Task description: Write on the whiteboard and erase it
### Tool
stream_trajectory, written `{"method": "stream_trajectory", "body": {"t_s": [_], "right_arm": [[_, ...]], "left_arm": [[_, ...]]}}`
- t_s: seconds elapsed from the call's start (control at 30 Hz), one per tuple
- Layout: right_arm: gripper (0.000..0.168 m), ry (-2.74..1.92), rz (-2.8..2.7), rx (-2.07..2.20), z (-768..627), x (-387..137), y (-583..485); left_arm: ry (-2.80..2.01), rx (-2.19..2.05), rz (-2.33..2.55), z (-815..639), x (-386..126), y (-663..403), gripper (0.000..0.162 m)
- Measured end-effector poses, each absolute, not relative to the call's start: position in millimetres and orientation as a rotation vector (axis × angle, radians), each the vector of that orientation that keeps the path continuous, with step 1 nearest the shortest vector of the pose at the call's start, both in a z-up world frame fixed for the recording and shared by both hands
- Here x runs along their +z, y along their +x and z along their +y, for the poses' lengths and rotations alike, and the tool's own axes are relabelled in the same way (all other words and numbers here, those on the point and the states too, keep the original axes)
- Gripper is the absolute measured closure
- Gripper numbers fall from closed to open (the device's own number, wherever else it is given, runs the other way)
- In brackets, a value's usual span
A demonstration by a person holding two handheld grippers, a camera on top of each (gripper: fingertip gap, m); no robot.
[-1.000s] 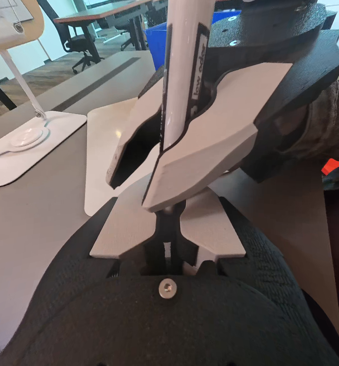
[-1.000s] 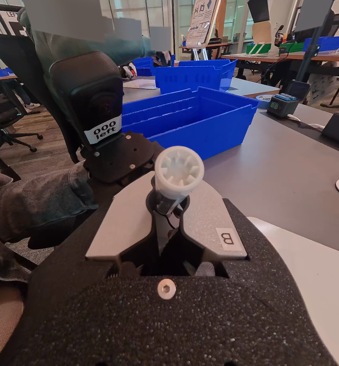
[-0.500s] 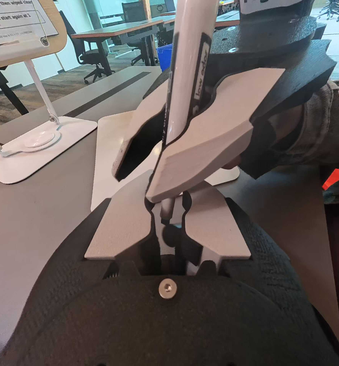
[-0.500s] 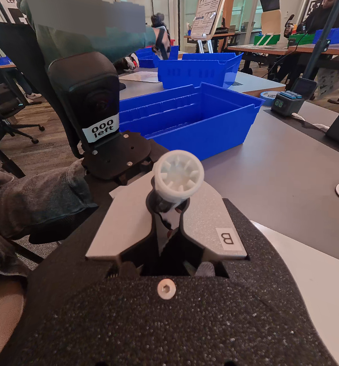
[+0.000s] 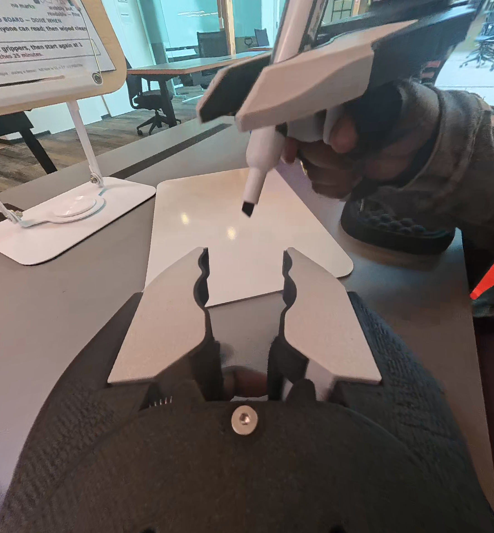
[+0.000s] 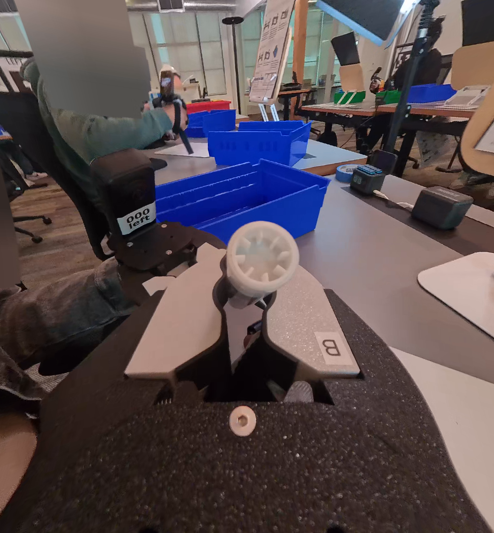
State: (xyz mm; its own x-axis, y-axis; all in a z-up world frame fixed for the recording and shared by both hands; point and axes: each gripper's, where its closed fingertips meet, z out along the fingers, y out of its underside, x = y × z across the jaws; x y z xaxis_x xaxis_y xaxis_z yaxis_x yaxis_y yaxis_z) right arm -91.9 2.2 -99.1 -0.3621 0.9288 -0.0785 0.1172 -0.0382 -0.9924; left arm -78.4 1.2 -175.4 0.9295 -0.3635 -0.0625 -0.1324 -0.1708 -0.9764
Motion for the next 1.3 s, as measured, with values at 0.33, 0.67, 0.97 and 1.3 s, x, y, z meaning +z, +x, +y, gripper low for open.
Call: {"method": "stream_trajectory", "body": {"t_s": [0.33, 0.67, 0.97, 1.3], "right_arm": [[0.148, -1.154, -1.410, 1.603, 27.5, -91.2, -73.4], [0.148, -1.001, -1.567, 1.510, 24.5, -70.5, -74.4], [0.148, -0.943, -1.649, 1.585, 36.3, -64.5, -83.0], [0.148, -0.928, -1.651, 1.638, 52.1, -75.6, -92.6]], "left_arm": [[-2.113, 0.176, 0.141, -15.0, -190.6, -117.2, 0.110], [-2.395, 0.287, -0.195, -32.3, -228.1, -147.5, 0.122], [-2.486, 0.177, -0.366, -30.0, -243.1, -144.5, 0.123], [-2.569, 0.171, -0.411, -18.4, -261.2, -140.1, 0.140]]}}
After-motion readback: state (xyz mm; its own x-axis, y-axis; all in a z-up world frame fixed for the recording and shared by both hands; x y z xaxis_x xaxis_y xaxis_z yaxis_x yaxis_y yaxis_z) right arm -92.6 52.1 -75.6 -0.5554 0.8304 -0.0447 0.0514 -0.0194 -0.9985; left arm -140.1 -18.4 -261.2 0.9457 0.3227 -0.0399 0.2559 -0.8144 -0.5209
